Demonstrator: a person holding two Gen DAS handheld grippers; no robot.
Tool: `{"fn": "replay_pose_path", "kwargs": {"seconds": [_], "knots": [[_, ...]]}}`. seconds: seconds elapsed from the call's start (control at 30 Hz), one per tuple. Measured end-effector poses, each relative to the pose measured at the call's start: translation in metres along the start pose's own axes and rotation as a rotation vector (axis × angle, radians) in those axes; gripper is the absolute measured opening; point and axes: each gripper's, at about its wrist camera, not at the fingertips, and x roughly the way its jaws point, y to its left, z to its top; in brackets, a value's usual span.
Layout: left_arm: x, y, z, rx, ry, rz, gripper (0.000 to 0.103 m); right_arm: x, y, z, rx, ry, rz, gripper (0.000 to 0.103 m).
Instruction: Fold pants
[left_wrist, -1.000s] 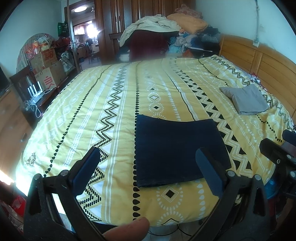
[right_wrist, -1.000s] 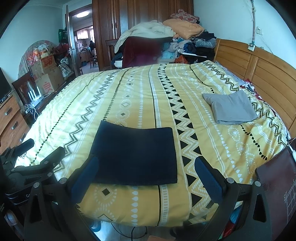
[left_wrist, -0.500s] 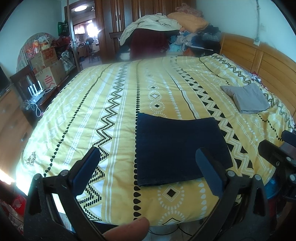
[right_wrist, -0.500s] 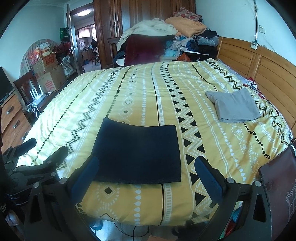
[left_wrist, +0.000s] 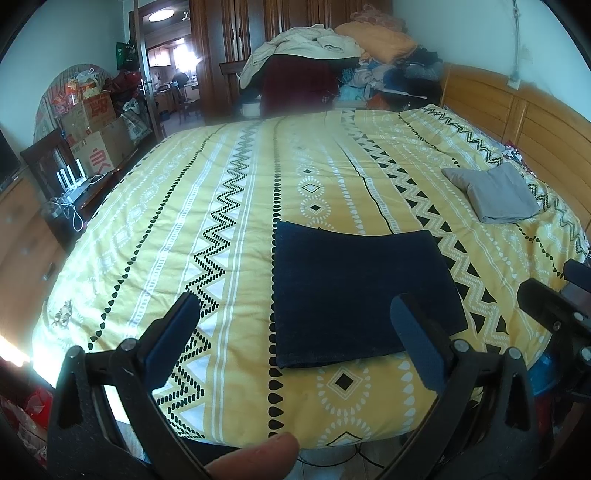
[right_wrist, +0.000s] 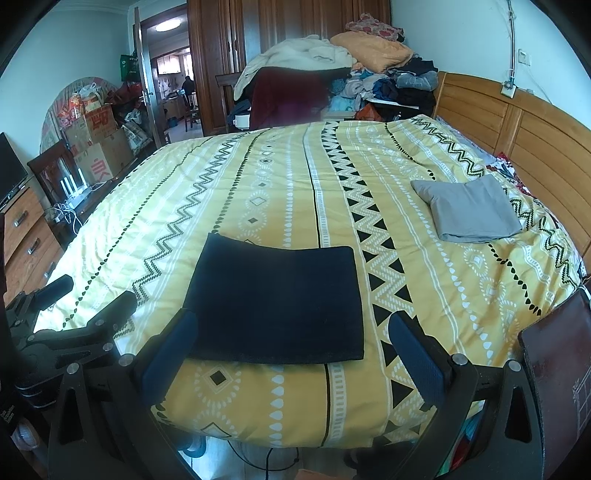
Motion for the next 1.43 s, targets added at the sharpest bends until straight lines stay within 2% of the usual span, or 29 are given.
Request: {"fn": "replay_pose_path", "kwargs": {"seconds": [1.03, 1.27, 1.43], "knots": [[0.008, 0.005, -0.004, -0.002, 0.018, 0.025, 0.103, 0.01, 0.002, -0.003, -0.005, 0.011, 0.02, 0.103], [0.011, 0.013, -0.005, -0.032, 0.031, 0.009, 0.103, 0.014, 0.004, -0.001, -0.006, 0.012, 0.05, 0.103], [0.008, 0.016, -0.005, -0.052, 0.013, 0.007, 0.103, 0.016, 0.007, -0.003, -0.018, 0.01, 0.063, 0.103]]}}
